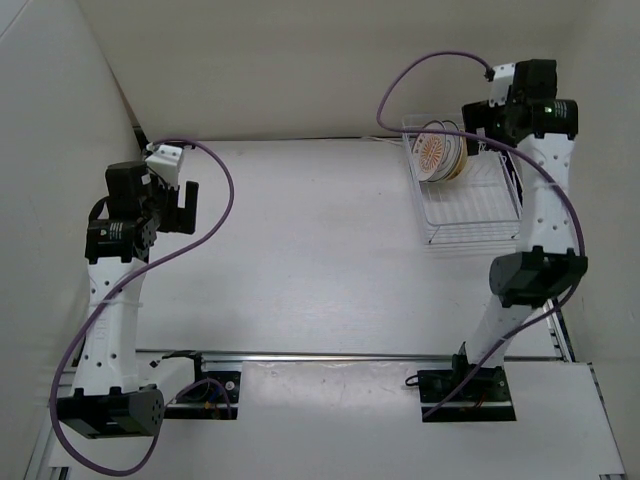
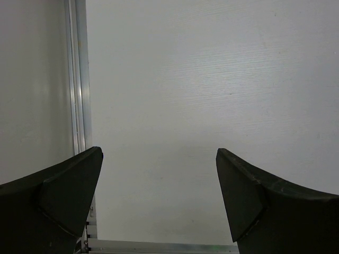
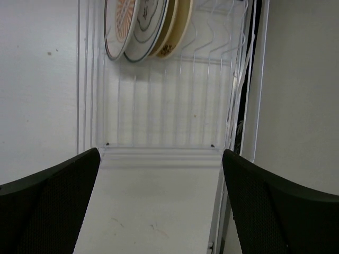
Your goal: Unload the plates from the dish rack
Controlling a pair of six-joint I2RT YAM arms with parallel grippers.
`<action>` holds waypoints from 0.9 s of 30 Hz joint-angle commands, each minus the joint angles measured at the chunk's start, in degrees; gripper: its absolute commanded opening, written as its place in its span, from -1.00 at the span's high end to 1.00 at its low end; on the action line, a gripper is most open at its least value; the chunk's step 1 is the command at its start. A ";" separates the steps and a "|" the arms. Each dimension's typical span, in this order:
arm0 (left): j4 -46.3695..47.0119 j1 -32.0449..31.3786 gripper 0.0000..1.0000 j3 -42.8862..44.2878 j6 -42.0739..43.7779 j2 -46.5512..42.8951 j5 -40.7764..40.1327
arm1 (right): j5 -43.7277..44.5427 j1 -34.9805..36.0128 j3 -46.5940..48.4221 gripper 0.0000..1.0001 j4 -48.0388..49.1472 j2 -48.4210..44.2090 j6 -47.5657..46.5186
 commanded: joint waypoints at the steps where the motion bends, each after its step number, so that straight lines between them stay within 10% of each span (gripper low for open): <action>1: 0.26 -0.20 -0.98 0.22 0.64 0.79 -0.06 | 0.11 1.12 10.73 -0.98 -7.57 6.00 -0.11; 17: 1.93 -0.20 -0.98 14.28 -1.64 19.94 2.66 | -6.65 1.73 1.31 -0.98 17.14 12.23 0.67; 27: 1.93 -0.20 -0.98 24.56 -3.23 31.99 5.56 | -8.76 1.73 4.32 -0.46 22.22 19.36 2.26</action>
